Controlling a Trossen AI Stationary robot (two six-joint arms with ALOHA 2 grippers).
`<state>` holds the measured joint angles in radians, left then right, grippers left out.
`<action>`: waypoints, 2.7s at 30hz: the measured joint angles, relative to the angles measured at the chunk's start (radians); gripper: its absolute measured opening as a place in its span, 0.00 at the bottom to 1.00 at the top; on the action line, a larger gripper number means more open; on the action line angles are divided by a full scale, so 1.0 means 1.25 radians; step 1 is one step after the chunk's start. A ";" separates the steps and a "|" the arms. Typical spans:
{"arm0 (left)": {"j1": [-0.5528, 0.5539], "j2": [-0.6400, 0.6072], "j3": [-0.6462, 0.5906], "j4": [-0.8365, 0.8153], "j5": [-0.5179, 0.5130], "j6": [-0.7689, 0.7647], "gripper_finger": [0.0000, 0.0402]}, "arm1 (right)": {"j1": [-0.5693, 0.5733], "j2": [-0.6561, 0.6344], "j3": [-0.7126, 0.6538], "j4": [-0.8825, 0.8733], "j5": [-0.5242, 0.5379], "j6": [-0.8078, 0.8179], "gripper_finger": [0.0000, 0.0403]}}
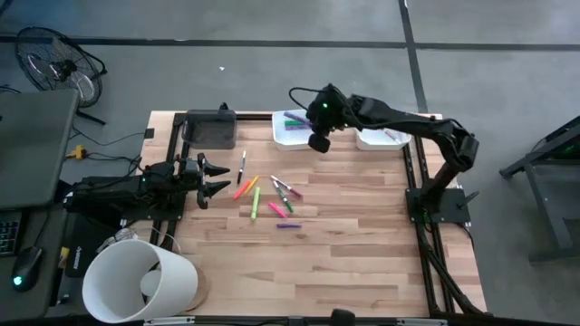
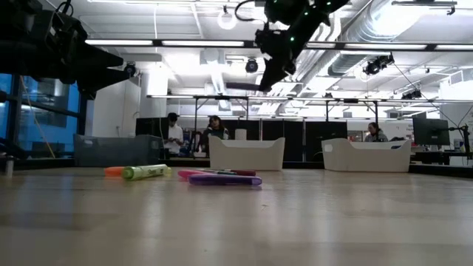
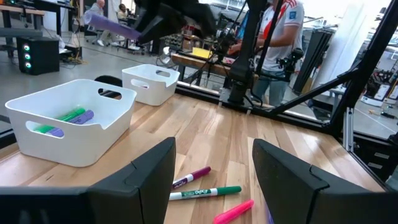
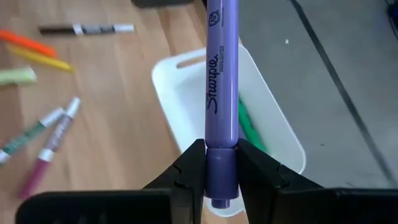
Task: Pick & Place Markers
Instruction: Put the violet highlighter pen into the left white bin, then put the pink marker pen into the right white bin
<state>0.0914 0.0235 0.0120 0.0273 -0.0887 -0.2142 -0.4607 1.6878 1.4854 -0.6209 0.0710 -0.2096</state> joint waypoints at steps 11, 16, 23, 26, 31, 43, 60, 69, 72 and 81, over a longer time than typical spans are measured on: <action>0.000 0.000 0.000 0.000 0.000 0.000 0.53 | -0.042 0.165 0.169 -0.111 0.100 -0.236 0.18; 0.000 0.000 0.000 0.000 0.000 0.000 0.53 | -0.046 0.223 0.194 -0.109 0.152 -0.292 0.18; 0.000 0.000 0.000 0.000 0.000 0.000 0.53 | -0.041 0.273 0.194 -0.094 0.210 -0.368 0.18; 0.000 0.000 0.000 0.000 0.000 0.000 0.53 | -0.035 0.285 0.194 -0.083 0.210 -0.388 0.18; 0.000 0.000 0.000 0.000 0.000 0.000 0.53 | -0.024 0.304 0.194 -0.074 0.209 -0.419 0.18; 0.000 0.000 0.000 0.000 0.000 0.000 0.53 | -0.017 0.312 0.194 -0.079 0.221 -0.425 0.18; 0.000 0.000 0.000 0.000 0.000 0.000 0.53 | 0.000 0.310 0.193 -0.086 0.232 -0.398 0.24; 0.000 0.000 0.000 0.000 0.000 0.000 0.53 | 0.014 0.306 0.193 -0.092 0.282 -0.317 0.42; 0.000 0.000 0.000 0.000 0.000 0.000 0.53 | 0.032 0.291 0.193 -0.099 0.303 -0.312 0.43; 0.000 0.000 0.000 0.000 0.000 0.000 0.53 | 0.098 0.237 0.193 -0.134 0.314 -0.177 0.42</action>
<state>0.0914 0.0237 0.0120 0.0273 -0.0891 -0.2144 -0.3378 1.9839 1.7264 -0.7878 0.4629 -0.4309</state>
